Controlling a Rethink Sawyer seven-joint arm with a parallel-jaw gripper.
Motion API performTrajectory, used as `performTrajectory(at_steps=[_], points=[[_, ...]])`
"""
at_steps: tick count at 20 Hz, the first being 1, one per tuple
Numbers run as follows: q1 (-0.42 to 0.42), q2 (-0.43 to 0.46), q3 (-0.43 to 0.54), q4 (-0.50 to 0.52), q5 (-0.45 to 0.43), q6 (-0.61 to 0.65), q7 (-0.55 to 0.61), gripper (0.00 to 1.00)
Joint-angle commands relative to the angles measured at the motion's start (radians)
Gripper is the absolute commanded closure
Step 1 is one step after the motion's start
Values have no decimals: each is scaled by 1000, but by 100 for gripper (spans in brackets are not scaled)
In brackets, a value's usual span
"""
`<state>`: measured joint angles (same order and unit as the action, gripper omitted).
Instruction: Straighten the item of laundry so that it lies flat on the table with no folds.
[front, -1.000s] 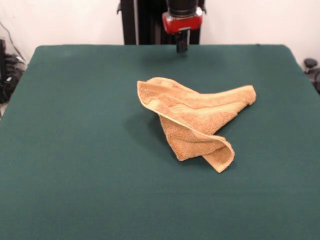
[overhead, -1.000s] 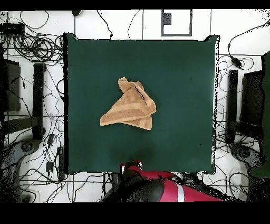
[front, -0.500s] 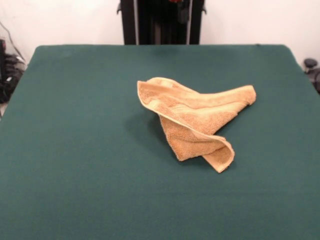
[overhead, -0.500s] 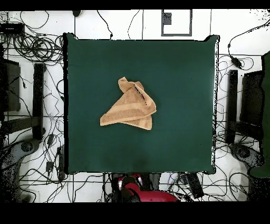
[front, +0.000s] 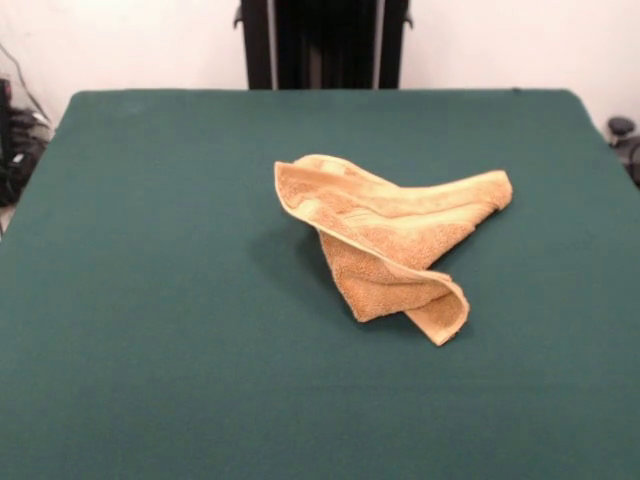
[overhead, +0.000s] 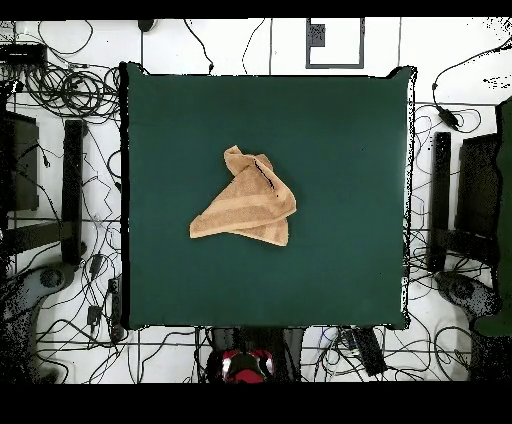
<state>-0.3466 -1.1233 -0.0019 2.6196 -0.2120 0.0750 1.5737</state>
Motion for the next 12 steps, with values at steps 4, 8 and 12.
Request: performTrajectory(at_steps=[4, 8, 12], points=[[68, 27, 109, -275, 146, 204, 156, 100], [67, 55, 113, -326, 152, 217, 138, 100], [63, 102, 113, -375, 144, 205, 132, 100]])
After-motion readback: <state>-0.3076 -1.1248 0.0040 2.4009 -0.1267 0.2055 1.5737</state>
